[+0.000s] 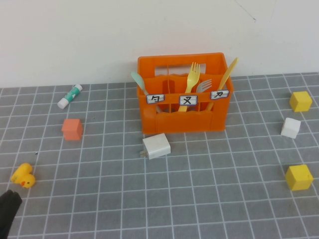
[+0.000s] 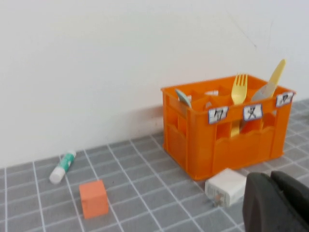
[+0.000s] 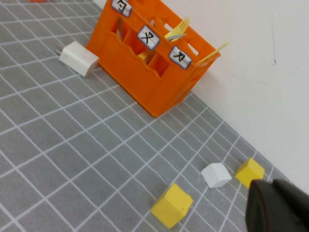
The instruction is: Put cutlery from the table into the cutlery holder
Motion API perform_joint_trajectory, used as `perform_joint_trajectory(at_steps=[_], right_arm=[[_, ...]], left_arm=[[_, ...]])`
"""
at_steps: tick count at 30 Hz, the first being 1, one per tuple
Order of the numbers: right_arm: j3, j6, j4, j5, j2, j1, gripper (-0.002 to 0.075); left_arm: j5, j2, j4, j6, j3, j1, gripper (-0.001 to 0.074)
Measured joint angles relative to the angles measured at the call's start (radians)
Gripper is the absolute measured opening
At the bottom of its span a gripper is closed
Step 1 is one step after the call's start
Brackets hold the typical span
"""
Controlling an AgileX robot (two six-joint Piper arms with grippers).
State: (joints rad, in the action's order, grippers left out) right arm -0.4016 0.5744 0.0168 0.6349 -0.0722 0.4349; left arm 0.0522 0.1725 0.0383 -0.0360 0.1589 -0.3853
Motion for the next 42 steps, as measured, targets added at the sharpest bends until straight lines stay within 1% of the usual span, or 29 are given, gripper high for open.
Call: perform_joint_trajectory(at_steps=[2, 4, 11, 13, 15, 19, 21, 23, 24, 26, 28, 31, 33, 42], right_arm=[[0.0, 0.0, 0.0, 0.0, 0.0, 0.0, 0.0], [0.0, 0.0, 0.002, 0.0, 0.0, 0.0, 0.0], [0.001, 0.0, -0.008, -0.001, -0.002, 0.0, 0.0], [0.001, 0.0, -0.009, -0.001, -0.002, 0.0, 0.0], [0.001, 0.0, -0.017, -0.001, -0.002, -0.001, 0.0], [0.001, 0.0, -0.017, -0.001, 0.003, -0.015, 0.0], [0.001, 0.0, -0.017, -0.001, 0.007, -0.051, 0.0], [0.001, 0.0, -0.025, -0.001, 0.01, -0.123, 0.0], [0.001, 0.0, -0.027, -0.001, 0.013, -0.157, 0.0], [0.001, 0.0, -0.027, -0.001, 0.026, -0.241, 0.0], [0.001, 0.0, -0.029, -0.001, 0.033, -0.305, 0.0], [0.001, 0.0, -0.029, -0.001, 0.036, -0.373, 0.0], [0.001, -0.002, -0.029, -0.001, 0.036, -0.395, 0.0], [0.003, -0.002, -0.031, -0.001, 0.036, -0.4, 0.0]], left_arm=[[-0.004, -0.005, 0.0, 0.0, -0.017, 0.0, -0.0001], [-0.004, -0.023, 0.0, -0.01, -0.033, 0.019, -0.0001], [-0.004, -0.157, -0.018, -0.053, -0.125, 0.229, -0.0001], [-0.004, -0.176, -0.044, -0.055, -0.157, 0.269, -0.0001], [-0.002, -0.181, -0.055, -0.073, -0.177, 0.287, -0.0001], [0.061, -0.183, -0.065, -0.134, -0.184, 0.289, -0.0001], [0.15, -0.183, -0.066, -0.168, -0.186, 0.289, -0.0001], [0.25, -0.183, -0.066, -0.207, -0.187, 0.289, -0.0001], [0.263, -0.183, -0.066, -0.209, -0.187, 0.289, -0.0001], [0.277, -0.183, -0.069, -0.209, -0.183, 0.289, -0.0001], [0.281, -0.183, -0.069, -0.209, -0.183, 0.289, -0.0001], [0.283, -0.183, -0.069, -0.191, -0.182, 0.289, -0.0001], [0.283, -0.183, -0.069, -0.176, -0.182, 0.289, -0.0001], [0.283, -0.183, -0.069, -0.151, -0.182, 0.291, -0.0001]])
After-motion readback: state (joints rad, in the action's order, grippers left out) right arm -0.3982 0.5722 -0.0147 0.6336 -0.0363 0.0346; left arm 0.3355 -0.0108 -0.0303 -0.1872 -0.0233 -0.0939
